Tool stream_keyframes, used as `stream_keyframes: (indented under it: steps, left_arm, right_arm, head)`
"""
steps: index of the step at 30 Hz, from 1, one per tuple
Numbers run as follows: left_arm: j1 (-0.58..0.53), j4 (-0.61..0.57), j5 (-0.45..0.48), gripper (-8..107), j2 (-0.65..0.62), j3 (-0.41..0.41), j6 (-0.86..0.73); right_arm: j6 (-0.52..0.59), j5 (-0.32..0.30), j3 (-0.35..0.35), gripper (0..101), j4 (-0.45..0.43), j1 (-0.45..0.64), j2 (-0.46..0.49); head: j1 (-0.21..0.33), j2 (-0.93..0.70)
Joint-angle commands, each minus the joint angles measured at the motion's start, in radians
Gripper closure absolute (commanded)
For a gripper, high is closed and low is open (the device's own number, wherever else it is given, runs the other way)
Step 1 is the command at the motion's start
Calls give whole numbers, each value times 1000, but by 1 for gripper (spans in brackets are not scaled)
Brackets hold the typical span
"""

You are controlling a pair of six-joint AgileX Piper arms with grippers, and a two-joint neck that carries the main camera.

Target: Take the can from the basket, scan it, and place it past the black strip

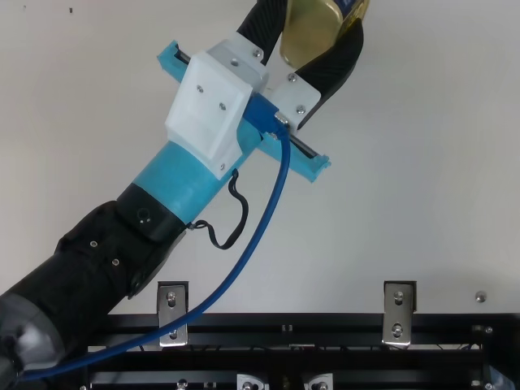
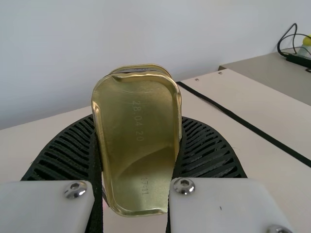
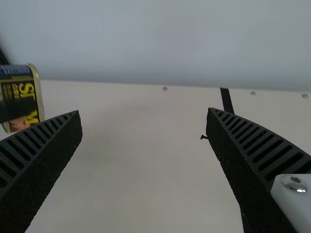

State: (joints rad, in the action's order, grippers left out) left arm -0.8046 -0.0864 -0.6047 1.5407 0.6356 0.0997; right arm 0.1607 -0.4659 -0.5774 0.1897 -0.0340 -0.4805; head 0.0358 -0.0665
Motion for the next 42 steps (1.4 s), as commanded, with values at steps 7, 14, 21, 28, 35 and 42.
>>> stream_keyframes:
  steps: [7,14,21,28,35,42]
  left_arm:
    - [0,0,0,89,0,0,0]
    - [0,0,0,89,0,0,0]
    - [0,0,0,89,0,0,0]
    - [0,0,0,89,0,0,0]
    - [0,0,0,89,0,0,0]
    - [0,0,0,89,0,0,0]
  right_arm:
    - [7,104,-148,0,54,-120,-223]
    - [-7,153,-224,0,102,-231,-371]
    - [-6,189,-276,0,179,-323,-495]
    - [54,202,-313,0,277,-389,-589]
    - [156,199,-341,0,373,-418,-667]
    - [280,177,-371,0,462,-418,-738]
  head:
    - [4,3]
    - [4,3]
    - [4,3]
    - [4,3]
    - [4,3]
    - [4,3]
